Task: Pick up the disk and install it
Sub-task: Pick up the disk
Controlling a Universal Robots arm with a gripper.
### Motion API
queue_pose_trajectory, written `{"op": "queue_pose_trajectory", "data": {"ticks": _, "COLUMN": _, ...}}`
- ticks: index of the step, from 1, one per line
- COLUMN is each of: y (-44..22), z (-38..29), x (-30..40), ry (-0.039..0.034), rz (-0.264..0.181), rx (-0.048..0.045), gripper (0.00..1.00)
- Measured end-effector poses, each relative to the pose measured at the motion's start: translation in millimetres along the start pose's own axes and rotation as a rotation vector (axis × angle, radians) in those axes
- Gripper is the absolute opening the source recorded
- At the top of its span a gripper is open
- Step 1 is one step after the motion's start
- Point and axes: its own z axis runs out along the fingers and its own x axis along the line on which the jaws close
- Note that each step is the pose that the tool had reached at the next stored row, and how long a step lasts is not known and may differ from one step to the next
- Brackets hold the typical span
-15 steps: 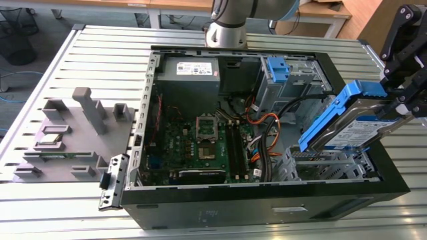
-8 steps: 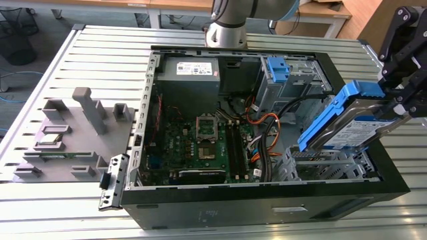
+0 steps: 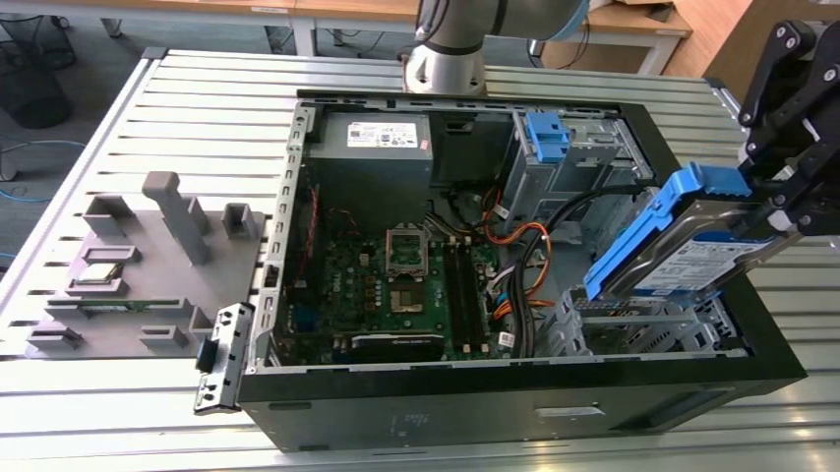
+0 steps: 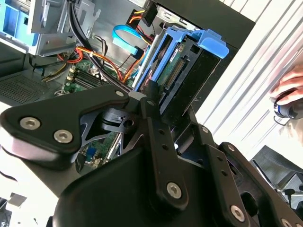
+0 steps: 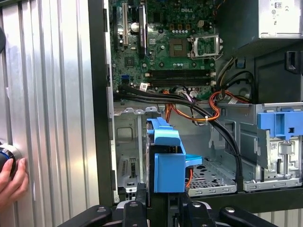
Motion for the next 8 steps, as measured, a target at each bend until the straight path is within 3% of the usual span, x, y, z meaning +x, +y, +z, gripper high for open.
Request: {"op": "queue_pose_trajectory", "data": {"ticks": 8, "y": 0.2, "z": 3.3, "x": 0.4, "ry": 0.0002, "rz": 0.004, "rx": 0.0005, "gripper": 0.35}}
